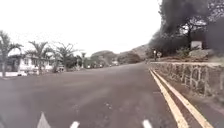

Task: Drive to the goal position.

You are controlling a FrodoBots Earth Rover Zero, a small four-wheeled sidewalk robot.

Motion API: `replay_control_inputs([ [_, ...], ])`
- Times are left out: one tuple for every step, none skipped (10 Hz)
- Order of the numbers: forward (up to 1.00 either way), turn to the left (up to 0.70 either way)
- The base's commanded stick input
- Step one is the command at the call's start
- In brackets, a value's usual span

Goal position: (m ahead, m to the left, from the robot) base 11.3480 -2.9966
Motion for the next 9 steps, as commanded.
replay_control_inputs([
  [0.50, 0.00],
  [0.50, 0.00],
  [0.50, 0.00],
  [0.50, 0.00],
  [0.50, 0.00],
  [0.50, 0.00],
  [0.50, 0.00],
  [0.50, 0.00],
  [0.50, 0.00],
])
